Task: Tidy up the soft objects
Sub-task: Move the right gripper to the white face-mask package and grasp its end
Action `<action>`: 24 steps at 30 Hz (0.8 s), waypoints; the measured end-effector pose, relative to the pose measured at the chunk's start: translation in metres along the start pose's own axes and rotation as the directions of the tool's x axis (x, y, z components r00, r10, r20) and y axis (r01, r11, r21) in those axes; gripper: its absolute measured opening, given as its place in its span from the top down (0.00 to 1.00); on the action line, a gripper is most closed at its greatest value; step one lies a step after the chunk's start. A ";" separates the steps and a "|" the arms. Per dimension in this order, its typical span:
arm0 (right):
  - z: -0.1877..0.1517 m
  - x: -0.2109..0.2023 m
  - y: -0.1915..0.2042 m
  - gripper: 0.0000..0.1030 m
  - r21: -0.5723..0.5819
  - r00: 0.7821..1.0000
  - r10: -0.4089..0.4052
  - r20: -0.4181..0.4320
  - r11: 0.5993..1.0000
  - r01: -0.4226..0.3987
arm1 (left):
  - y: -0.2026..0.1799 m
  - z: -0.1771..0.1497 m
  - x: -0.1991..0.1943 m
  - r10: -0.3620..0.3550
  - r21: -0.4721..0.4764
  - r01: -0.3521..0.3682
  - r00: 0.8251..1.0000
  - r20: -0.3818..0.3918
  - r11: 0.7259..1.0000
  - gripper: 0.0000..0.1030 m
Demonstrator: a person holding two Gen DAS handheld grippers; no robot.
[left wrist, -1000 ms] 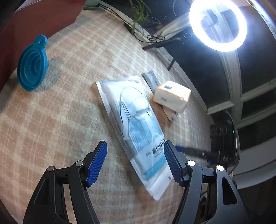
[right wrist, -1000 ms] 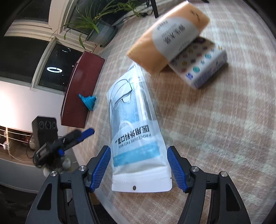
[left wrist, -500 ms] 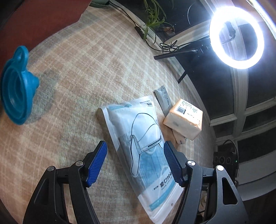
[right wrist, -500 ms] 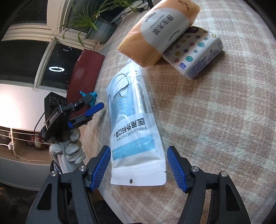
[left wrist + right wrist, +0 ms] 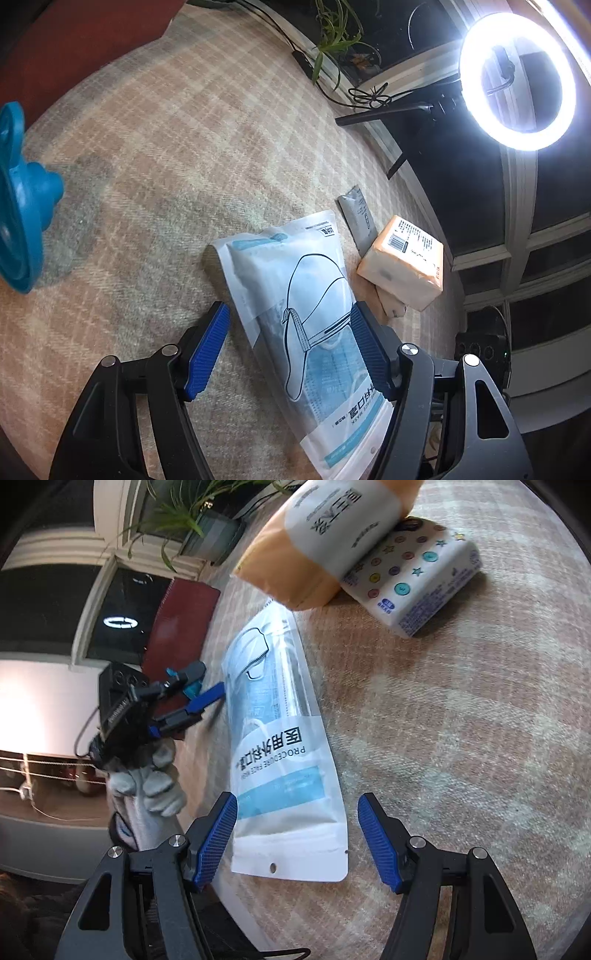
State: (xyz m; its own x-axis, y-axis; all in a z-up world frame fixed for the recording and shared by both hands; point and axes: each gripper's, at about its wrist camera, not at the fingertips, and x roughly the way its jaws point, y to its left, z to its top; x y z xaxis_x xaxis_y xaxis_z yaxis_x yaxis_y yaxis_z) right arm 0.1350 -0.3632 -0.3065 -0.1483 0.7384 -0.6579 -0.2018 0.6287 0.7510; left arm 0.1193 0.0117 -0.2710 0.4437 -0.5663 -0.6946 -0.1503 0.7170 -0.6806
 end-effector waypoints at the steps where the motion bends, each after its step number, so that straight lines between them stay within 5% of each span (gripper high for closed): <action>1: 0.001 0.001 0.001 0.38 -0.007 1.000 0.004 -0.001 1.000 -0.004 | -0.001 0.001 0.002 -0.003 0.000 0.003 1.000 -0.003 1.000 0.35; 9: 0.003 0.007 0.005 0.42 -0.014 0.999 0.031 -0.013 0.999 -0.031 | -0.009 0.000 0.011 -0.017 0.015 0.018 1.000 -0.007 1.000 0.35; 15: 0.008 0.010 0.005 0.55 -0.009 0.999 0.036 -0.013 0.999 -0.037 | -0.020 -0.008 0.022 -0.050 0.028 0.051 0.999 -0.020 0.998 0.35; 24: 0.017 0.016 0.010 0.56 -0.018 0.999 0.050 0.000 0.999 -0.050 | -0.034 -0.024 0.034 -0.086 0.057 0.089 0.995 -0.049 0.994 0.35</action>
State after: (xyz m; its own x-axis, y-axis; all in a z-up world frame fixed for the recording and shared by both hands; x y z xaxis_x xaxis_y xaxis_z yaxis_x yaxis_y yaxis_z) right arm 0.1473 -0.3408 -0.3089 -0.1585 0.7688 -0.6196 -0.2116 0.5865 0.7818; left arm 0.1182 -0.0420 -0.2770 0.4111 -0.6452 -0.6440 -0.0595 0.6860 -0.7252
